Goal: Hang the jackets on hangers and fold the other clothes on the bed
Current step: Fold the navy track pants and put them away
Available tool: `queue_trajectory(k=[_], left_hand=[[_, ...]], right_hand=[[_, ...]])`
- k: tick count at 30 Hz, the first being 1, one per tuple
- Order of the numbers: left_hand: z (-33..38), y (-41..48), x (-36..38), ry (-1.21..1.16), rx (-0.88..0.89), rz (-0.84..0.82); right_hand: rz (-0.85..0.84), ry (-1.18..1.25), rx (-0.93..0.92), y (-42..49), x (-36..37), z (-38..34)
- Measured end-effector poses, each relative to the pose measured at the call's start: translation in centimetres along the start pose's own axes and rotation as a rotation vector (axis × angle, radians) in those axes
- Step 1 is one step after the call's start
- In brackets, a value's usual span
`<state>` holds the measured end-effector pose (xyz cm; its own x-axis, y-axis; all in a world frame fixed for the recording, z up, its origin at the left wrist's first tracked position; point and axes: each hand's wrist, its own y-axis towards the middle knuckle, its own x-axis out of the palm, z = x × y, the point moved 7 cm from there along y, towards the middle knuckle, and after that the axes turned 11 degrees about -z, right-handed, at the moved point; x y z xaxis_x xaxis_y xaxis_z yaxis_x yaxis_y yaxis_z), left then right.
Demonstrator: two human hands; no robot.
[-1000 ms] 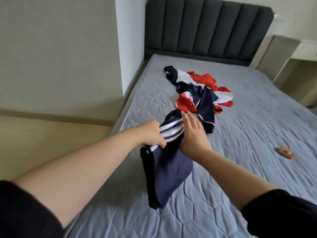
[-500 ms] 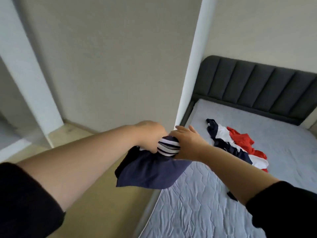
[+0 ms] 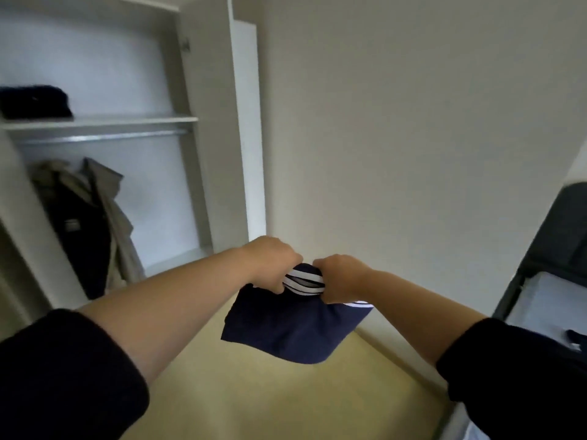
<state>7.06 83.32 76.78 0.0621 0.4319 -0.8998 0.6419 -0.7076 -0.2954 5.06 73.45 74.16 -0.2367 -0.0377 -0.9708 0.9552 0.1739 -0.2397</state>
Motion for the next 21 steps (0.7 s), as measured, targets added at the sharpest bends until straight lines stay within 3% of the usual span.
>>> queue_trajectory(k=[11,21], left_hand=[[-18.2,-3.9,3.4,-0.145,-0.331,0.054],[-38.5,5.0,1.7,-0.073,-0.491,0.103]], right_hand=[[0.198,-0.269,-0.233,13.6,-8.8,-10.3],[0.399,-0.308,-0.322,35.2,-19.1,-10.1]])
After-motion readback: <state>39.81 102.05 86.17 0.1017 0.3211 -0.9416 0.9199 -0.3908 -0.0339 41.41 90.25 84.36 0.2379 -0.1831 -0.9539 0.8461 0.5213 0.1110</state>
